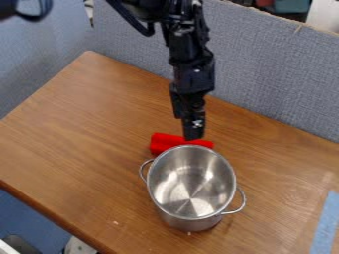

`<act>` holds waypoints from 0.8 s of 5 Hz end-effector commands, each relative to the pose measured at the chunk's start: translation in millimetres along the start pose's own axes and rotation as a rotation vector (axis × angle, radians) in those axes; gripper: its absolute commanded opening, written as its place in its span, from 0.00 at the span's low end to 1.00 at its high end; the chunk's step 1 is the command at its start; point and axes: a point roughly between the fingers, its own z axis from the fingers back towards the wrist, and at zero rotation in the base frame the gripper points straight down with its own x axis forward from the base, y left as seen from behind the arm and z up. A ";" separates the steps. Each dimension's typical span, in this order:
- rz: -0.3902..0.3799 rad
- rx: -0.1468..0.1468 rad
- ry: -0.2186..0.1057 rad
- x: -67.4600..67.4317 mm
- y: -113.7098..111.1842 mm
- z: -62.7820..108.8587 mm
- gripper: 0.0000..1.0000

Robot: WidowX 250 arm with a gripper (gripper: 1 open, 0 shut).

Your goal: Move the red object from the metal pot to the table

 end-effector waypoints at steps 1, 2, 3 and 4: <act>-0.168 -0.007 0.003 -6.5 22.5 -7.6 1.00; -0.311 -0.036 0.029 -18.1 39.9 -29.6 1.00; -0.140 -0.025 -0.022 -44.8 56.1 -26.0 1.00; 0.048 0.011 -0.060 -66.2 52.0 -10.4 1.00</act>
